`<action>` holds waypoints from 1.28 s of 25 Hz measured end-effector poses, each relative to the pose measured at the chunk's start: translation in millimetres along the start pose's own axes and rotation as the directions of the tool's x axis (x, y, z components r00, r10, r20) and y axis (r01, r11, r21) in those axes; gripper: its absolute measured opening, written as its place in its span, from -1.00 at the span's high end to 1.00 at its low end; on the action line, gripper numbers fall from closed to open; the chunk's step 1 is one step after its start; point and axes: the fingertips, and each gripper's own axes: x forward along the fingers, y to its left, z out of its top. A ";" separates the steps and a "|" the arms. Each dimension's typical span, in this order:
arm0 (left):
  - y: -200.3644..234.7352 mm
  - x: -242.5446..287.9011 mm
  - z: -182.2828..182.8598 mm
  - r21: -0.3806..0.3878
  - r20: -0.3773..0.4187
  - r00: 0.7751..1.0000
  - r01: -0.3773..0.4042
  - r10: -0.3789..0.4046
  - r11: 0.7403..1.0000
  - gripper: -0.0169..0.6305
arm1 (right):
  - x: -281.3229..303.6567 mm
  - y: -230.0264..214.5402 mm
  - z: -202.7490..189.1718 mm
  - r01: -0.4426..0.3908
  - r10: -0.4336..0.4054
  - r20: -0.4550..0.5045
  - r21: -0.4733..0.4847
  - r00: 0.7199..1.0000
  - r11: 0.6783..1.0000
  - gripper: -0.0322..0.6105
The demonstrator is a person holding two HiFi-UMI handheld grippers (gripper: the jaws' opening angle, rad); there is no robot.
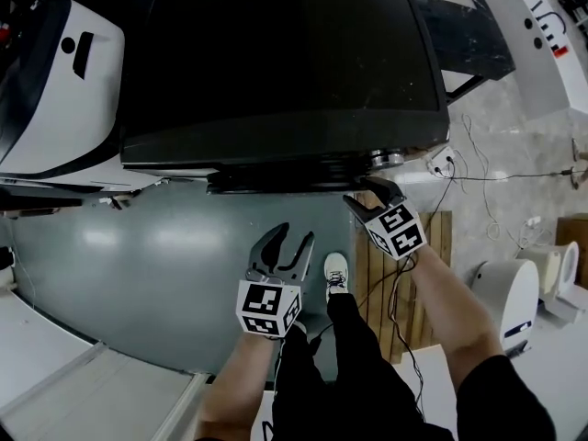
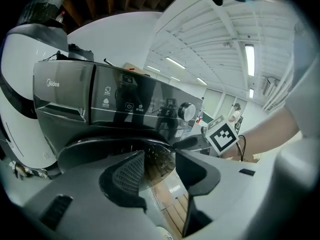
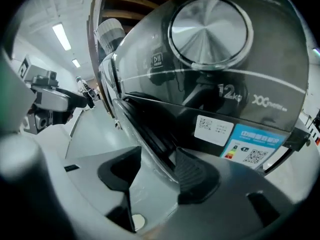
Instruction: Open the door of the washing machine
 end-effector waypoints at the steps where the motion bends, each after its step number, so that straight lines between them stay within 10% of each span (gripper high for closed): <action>1: 1.2 0.3 -1.5 -0.004 -0.001 1.000 -0.002 0.002 1.000 0.34 | 3.8 0.2 -1.7 -0.005 0.005 -0.012 -0.003 1.000 1.000 0.18; 18: 2.7 -9.9 -34.3 -0.068 -0.029 0.999 -0.016 0.014 0.998 0.28 | -10.3 31.4 -31.9 -0.011 0.014 -0.015 0.135 1.000 0.991 0.31; 32: 6.8 -45.1 -72.0 -0.136 -0.064 0.997 -0.041 0.033 0.990 0.25 | -57.2 118.0 -33.3 -0.194 0.177 0.106 0.179 0.978 0.965 0.33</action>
